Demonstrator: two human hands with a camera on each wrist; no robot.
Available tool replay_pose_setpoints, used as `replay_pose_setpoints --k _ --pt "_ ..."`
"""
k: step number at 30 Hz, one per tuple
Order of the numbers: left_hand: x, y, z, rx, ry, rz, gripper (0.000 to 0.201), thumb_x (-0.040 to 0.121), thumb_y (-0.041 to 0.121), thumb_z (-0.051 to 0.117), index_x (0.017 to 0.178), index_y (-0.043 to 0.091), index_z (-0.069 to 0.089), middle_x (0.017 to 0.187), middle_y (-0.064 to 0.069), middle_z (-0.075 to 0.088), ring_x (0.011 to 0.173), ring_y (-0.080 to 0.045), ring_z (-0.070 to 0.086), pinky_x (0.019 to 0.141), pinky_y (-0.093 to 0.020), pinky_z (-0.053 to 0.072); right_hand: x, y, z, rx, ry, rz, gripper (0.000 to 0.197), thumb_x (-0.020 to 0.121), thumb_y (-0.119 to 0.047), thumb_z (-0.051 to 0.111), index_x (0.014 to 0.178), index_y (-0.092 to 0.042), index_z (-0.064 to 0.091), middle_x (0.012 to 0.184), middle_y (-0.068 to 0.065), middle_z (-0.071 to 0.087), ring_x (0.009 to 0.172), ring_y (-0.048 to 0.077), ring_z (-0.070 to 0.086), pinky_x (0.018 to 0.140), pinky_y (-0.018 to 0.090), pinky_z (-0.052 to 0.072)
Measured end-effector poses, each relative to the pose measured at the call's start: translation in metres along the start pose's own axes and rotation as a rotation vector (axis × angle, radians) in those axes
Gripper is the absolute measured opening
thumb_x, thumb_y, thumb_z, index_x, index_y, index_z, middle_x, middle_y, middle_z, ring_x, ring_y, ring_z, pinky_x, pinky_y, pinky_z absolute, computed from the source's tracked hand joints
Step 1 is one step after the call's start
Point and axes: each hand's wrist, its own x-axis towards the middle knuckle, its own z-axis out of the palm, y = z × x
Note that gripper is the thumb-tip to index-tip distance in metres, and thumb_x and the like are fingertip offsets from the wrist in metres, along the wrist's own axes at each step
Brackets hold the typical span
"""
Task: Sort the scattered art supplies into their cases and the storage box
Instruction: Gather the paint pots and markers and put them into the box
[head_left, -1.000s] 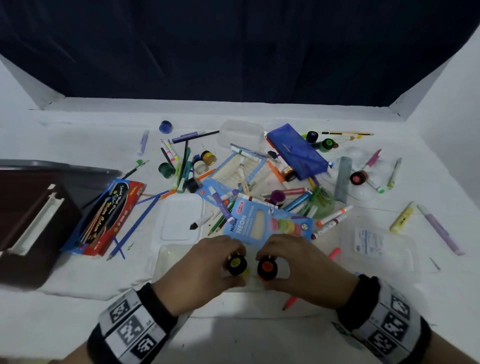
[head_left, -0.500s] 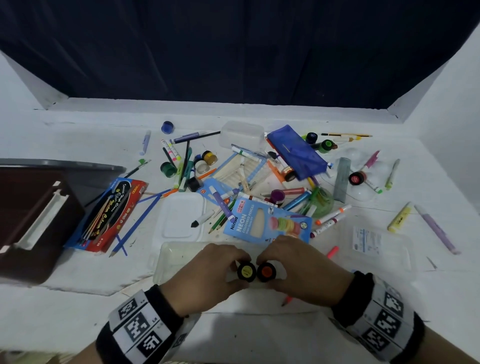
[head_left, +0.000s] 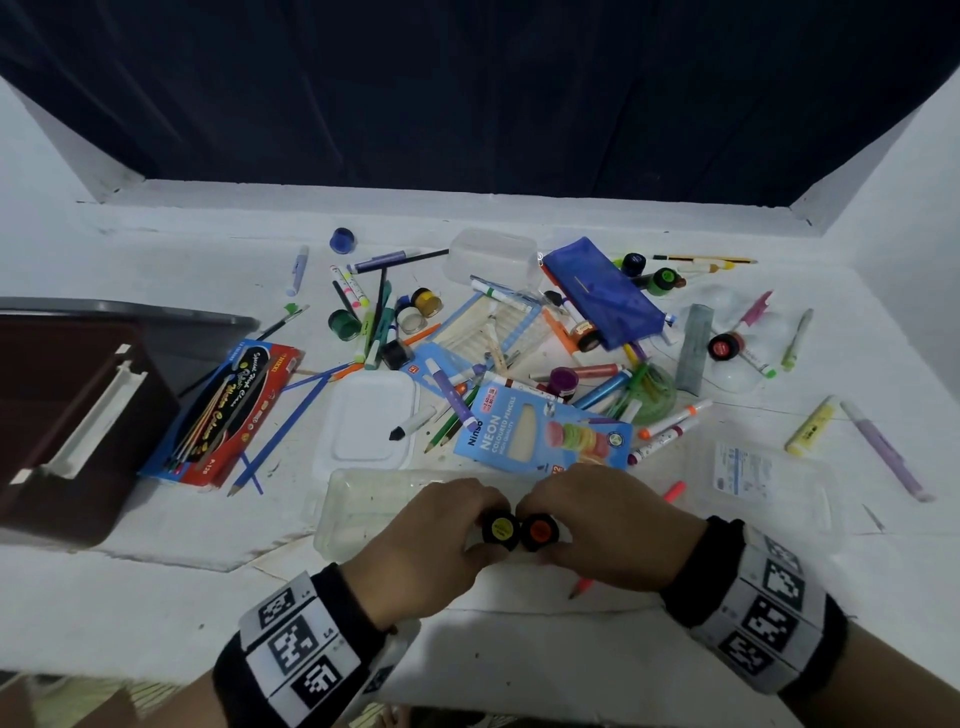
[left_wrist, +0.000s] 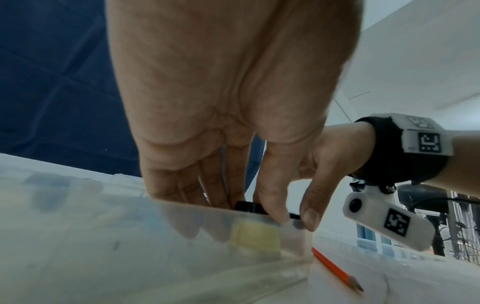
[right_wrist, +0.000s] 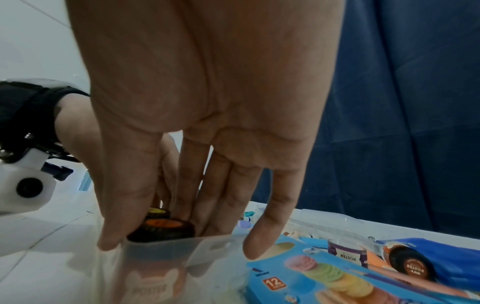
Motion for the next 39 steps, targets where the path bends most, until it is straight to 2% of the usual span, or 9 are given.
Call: replay_pose_setpoints --k 8,12,17,21,23,27,32,36,39 --pt "-0.002 -0.013 -0.013 -0.118 -0.012 -0.046 0.05 0.085 0.045 0.074 0.132 0.035 0.06 0.12 0.018 0.066 0.106 0.007 0.059 0.098 -0.017 0.046 -0.001 0.01 -0.007 0.175 0.068 -0.024 0.043 0.09 -0.048 0.063 0.128 -0.028 0.059 0.126 -0.013 0.059 0.115 0.004 0.051 0.1 0.026 0.042" --pt "-0.011 -0.017 -0.038 -0.283 0.118 -0.055 0.03 0.087 0.041 0.072 0.116 0.038 0.066 0.102 0.017 0.071 0.099 0.003 0.065 0.093 -0.028 0.053 0.006 0.032 -0.019 0.294 0.322 0.037 0.027 0.089 -0.04 0.067 0.112 -0.025 0.068 0.105 -0.013 0.066 0.093 -0.001 0.06 0.084 0.028 0.053" --pt "-0.011 -0.033 -0.091 -0.337 0.318 -0.07 0.02 0.088 0.037 0.07 0.108 0.038 0.07 0.096 0.013 0.072 0.095 -0.007 0.068 0.084 -0.035 0.056 0.026 0.073 -0.036 0.267 0.597 0.175 0.018 0.087 -0.018 0.07 0.105 -0.015 0.07 0.099 -0.002 0.07 0.087 0.009 0.064 0.078 0.035 0.055" --pt "0.009 -0.06 -0.13 -0.147 0.367 -0.099 0.024 0.086 0.051 0.062 0.109 0.049 0.066 0.11 0.024 0.068 0.101 0.004 0.064 0.082 -0.021 0.052 0.045 0.094 -0.047 0.225 0.458 0.249 0.03 0.09 -0.018 0.067 0.12 -0.017 0.063 0.119 -0.001 0.065 0.105 0.013 0.061 0.091 0.031 0.05" --pt "0.027 -0.076 -0.14 -0.052 0.326 -0.127 0.022 0.089 0.047 0.063 0.111 0.048 0.062 0.116 0.02 0.065 0.1 0.001 0.063 0.077 -0.018 0.049 0.054 0.096 -0.049 0.151 0.345 0.282 0.033 0.091 -0.022 0.064 0.123 -0.02 0.06 0.123 -0.001 0.062 0.11 0.015 0.06 0.093 0.034 0.051" --pt "0.066 -0.107 -0.145 0.146 0.225 -0.172 0.036 0.093 0.03 0.068 0.128 0.029 0.06 0.125 0.005 0.063 0.101 -0.013 0.061 0.076 -0.023 0.044 0.07 0.091 -0.051 0.006 0.209 0.303 0.018 0.092 -0.021 0.057 0.107 -0.014 0.062 0.109 0.005 0.066 0.099 0.023 0.063 0.084 0.039 0.052" --pt "0.1 -0.124 -0.141 0.249 0.106 -0.132 0.031 0.091 0.03 0.069 0.121 0.033 0.063 0.115 0.011 0.061 0.103 -0.01 0.056 0.085 -0.022 0.038 0.08 0.095 -0.049 -0.02 0.185 0.302 0.015 0.092 -0.022 0.054 0.103 -0.016 0.063 0.106 0.003 0.062 0.096 0.022 0.063 0.074 0.031 0.047" --pt "0.118 -0.142 -0.135 0.319 0.07 -0.157 0.035 0.083 0.032 0.07 0.115 0.042 0.061 0.114 0.01 0.067 0.106 -0.015 0.063 0.091 -0.036 0.051 0.086 0.102 -0.044 -0.023 0.159 0.323 0.03 0.092 -0.031 0.06 0.119 -0.019 0.058 0.124 0.0 0.05 0.112 0.022 0.057 0.089 0.036 0.049" --pt "0.124 -0.139 -0.132 0.352 0.097 -0.208 0.028 0.085 0.032 0.07 0.11 0.038 0.059 0.106 0.011 0.066 0.102 -0.016 0.062 0.085 -0.036 0.049 0.091 0.102 -0.042 -0.06 0.143 0.338 0.022 0.092 -0.031 0.059 0.11 -0.018 0.058 0.125 0.001 0.044 0.108 0.022 0.058 0.089 0.038 0.05"
